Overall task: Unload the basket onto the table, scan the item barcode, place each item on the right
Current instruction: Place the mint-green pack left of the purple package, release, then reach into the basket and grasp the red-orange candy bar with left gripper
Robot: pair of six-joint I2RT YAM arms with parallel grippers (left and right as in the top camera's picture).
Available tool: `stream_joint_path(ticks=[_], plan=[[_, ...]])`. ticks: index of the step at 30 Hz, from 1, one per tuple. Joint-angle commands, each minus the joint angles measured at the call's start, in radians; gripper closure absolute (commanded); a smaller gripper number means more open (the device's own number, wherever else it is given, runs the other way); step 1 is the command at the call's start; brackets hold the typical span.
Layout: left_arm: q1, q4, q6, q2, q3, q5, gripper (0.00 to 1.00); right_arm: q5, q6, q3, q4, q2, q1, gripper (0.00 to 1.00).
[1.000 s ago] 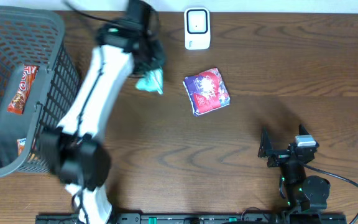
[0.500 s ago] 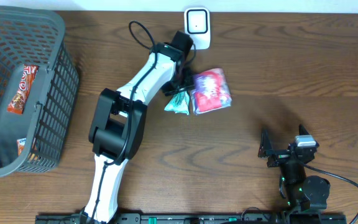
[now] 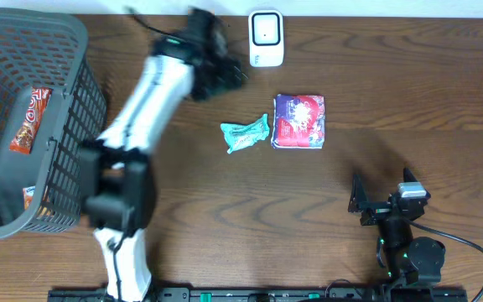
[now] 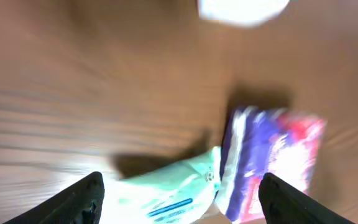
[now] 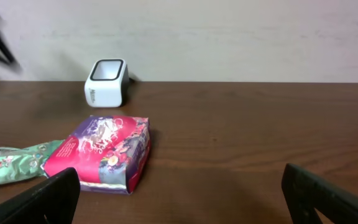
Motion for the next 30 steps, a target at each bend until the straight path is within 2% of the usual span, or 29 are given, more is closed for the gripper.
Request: stream_joint_path(ticks=[1, 9, 14, 16, 17, 20, 25, 27, 28, 30], plan=[[0.134, -0.003, 0.025, -0.197, 0.037, -0.065, 0.16, 0.001, 0.006, -0.003, -0.002, -0.005, 0.016, 0.01], [0.441, -0.032, 0.025, -0.446, 0.037, -0.465, 0.13, 0.001, 0.006, -0.003, -0.002, -0.005, 0.016, 0.01], [0.625, -0.125, 0.028, -0.477, 0.036, -0.626, 0.13, 0.001, 0.006, -0.003, -0.002, -0.005, 0.016, 0.01], [0.683, -0.162, 0.075, -0.468, 0.023, -0.632, 0.13, 0.001, 0.006, -0.003, -0.002, -0.005, 0.016, 0.01], [0.713, -0.173, 0.104, -0.46, 0.011, -0.632, 0.09, 0.001, 0.006, -0.003, -0.002, -0.005, 0.016, 0.01], [0.778, -0.17, 0.164, -0.418, -0.021, -0.632, 0.05, 0.001, 0.006, -0.003, -0.002, -0.005, 0.016, 0.01], [0.817, -0.128, 0.276, -0.315, -0.031, -0.623, 0.04, 0.001, 0.006, -0.003, -0.002, -0.005, 0.016, 0.01], [0.817, -0.114, 0.359, -0.272, -0.031, -0.568, 0.04, 0.001, 0.006, -0.003, -0.002, -0.005, 0.016, 0.01], [0.814, -0.106, 0.413, -0.229, -0.031, -0.483, 0.04, 0.002, 0.006, -0.003, -0.002, -0.005, 0.016, 0.01], [0.814, -0.095, 0.427, -0.186, -0.031, -0.415, 0.05, 0.001, 0.006, -0.003, -0.002, -0.005, 0.016, 0.01]])
